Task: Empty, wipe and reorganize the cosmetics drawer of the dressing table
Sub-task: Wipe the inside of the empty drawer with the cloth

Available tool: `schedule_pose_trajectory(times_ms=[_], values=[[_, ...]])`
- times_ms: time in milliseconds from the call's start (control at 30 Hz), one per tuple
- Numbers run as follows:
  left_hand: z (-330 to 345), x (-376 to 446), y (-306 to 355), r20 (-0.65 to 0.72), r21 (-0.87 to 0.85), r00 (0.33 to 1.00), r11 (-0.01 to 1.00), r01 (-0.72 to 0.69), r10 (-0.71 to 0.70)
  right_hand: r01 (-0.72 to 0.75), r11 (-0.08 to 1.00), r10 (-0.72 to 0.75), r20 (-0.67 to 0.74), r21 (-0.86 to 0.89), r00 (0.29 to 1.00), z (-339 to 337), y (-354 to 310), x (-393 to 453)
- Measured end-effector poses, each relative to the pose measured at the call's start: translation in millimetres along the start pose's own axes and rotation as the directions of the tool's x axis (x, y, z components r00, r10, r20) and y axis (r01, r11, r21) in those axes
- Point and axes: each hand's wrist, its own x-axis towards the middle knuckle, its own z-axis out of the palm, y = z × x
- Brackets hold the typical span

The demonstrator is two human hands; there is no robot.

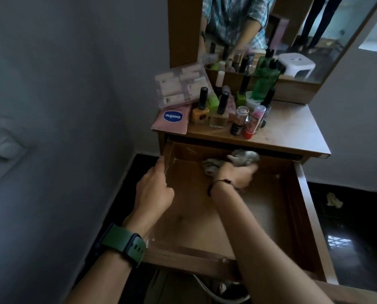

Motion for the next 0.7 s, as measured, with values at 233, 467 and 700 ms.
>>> schedule_pose_trajectory(times_ms=[233, 467, 700], values=[[-2, 1, -1, 0.010, -0.001, 1.000, 1.000, -0.015, 0.015, 0.511, 0.805, -0.329, 0.488, -0.303, 0.808, 27, 15, -57], [-1, 0, -2, -0.002, 0.007, 1.000, 1.000, -0.013, 0.013, 0.942, -0.097, -0.240, 0.927, -0.320, 0.290, 6, -2, -16], [-1, 0, -1, -0.007, 0.002, 1.000, 1.000, -0.014, 0.014, 0.757, -0.112, -0.344, 0.740, -0.643, 0.578, -31, -5, 13]])
